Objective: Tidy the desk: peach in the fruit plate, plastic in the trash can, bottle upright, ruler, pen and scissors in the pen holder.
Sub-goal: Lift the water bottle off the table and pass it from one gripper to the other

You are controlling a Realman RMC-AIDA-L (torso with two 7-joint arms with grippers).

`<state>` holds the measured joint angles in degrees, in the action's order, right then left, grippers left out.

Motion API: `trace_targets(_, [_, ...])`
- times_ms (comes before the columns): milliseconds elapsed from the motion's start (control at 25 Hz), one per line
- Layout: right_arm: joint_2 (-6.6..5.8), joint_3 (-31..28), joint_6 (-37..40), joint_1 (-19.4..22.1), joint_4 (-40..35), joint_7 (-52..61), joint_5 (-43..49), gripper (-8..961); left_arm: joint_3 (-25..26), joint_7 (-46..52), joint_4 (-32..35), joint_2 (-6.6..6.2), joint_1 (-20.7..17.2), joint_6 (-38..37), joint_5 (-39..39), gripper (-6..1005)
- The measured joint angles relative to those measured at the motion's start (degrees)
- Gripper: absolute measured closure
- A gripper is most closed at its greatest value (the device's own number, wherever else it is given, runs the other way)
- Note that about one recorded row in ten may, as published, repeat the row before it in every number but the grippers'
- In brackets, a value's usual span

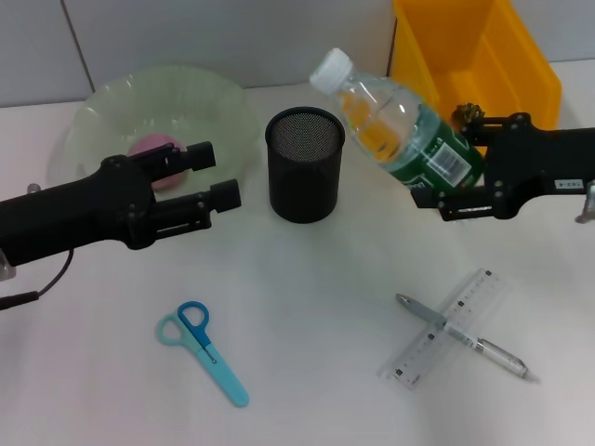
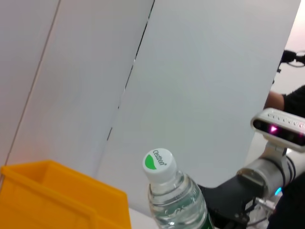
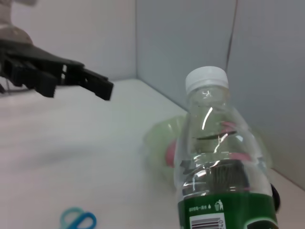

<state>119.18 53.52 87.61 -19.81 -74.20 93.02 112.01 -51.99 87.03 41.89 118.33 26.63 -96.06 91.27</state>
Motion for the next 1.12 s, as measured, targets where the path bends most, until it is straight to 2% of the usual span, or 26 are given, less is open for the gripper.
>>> trace_targets(600, [0.00,1.35,0.81,-2.45,7.49,-7.39,-8.78,186,0.21,-2.74,-5.56,0.25,2.21,0.32,-4.99,203])
trace_targets(1120, [0.06,6.17,0.92,-2.99,11.85,-11.35,-15.42,186,0.40,-5.89,-8.81,0.06,1.88,0.23,-10.42,204])
